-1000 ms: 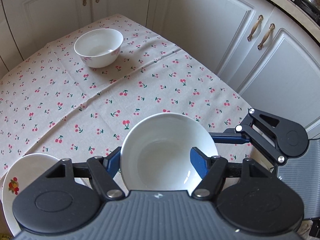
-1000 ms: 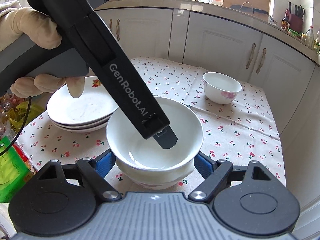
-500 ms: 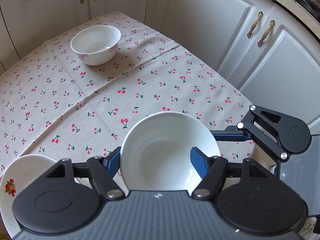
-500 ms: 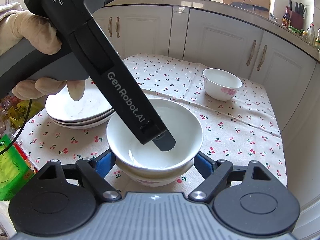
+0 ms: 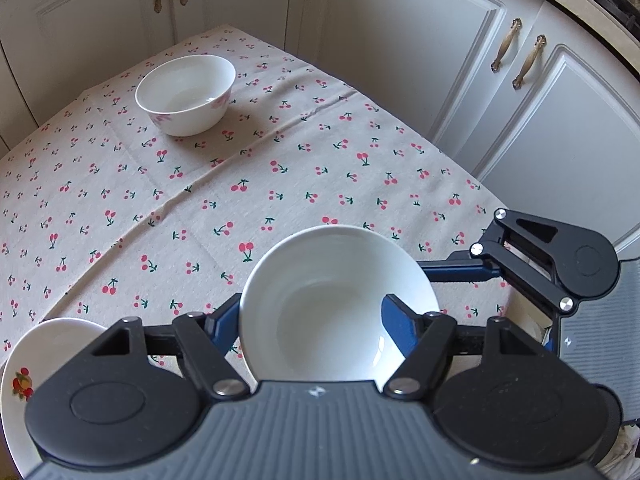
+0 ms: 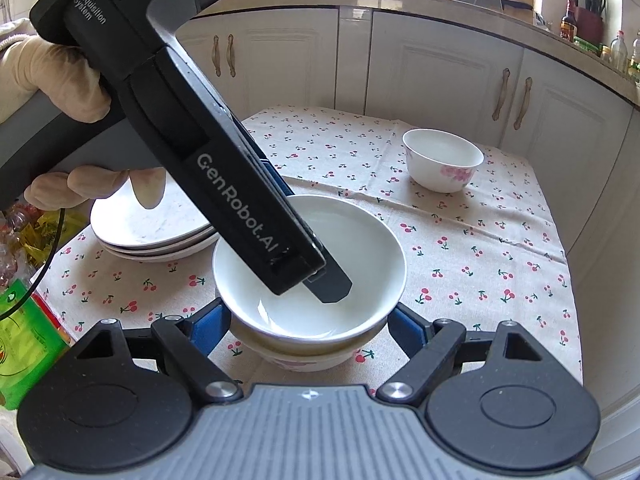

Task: Organize plates and bowls
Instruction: 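Carry the bowl with the left tool and lower it into another flower-print bowl, then open the left tool, move to the remaining flower-print bowl, grasp its rim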

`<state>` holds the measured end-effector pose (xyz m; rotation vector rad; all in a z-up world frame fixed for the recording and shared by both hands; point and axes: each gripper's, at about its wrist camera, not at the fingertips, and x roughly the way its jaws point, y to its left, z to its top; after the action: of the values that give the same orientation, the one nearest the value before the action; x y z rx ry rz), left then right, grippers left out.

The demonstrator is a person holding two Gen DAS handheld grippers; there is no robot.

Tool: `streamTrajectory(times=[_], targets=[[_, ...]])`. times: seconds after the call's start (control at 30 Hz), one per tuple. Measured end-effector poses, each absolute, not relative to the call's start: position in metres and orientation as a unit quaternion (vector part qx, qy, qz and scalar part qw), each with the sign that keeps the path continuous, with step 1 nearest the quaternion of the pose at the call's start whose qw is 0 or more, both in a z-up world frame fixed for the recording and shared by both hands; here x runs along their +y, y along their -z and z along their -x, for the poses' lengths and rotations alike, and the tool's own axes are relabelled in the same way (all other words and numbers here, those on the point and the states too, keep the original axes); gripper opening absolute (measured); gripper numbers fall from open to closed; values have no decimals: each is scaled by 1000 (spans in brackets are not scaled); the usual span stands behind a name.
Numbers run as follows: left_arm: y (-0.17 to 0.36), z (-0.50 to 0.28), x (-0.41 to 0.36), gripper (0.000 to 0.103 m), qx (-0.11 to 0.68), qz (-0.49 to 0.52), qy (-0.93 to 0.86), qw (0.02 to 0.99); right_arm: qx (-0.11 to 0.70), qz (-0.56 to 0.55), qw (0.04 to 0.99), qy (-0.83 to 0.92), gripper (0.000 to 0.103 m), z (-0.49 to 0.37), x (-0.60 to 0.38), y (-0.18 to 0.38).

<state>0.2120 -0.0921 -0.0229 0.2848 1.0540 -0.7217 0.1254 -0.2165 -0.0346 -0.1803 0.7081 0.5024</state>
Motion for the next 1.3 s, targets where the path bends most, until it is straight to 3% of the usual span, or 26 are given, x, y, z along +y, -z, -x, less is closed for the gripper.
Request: streamTrajectory(times=[0.33, 0.47, 0.67, 1.0, 1.3], targets=[[25, -215, -90, 72, 492, -130, 332, 794, 341, 82, 903, -246, 90, -125, -217, 35], [23, -215, -90, 74, 485, -130, 335, 797, 326, 72, 907, -257, 100, -121, -220, 30], [22, -216, -87, 75, 482, -137, 324, 802, 295, 71, 920, -246, 100, -117, -226, 17], [21, -211, -68, 77, 478, -116, 324, 808, 313, 84, 920, -220, 100, -125, -226, 28], [1, -228, -60, 86, 424, -126, 321, 837, 275, 88, 935, -207, 102, -135, -244, 6]])
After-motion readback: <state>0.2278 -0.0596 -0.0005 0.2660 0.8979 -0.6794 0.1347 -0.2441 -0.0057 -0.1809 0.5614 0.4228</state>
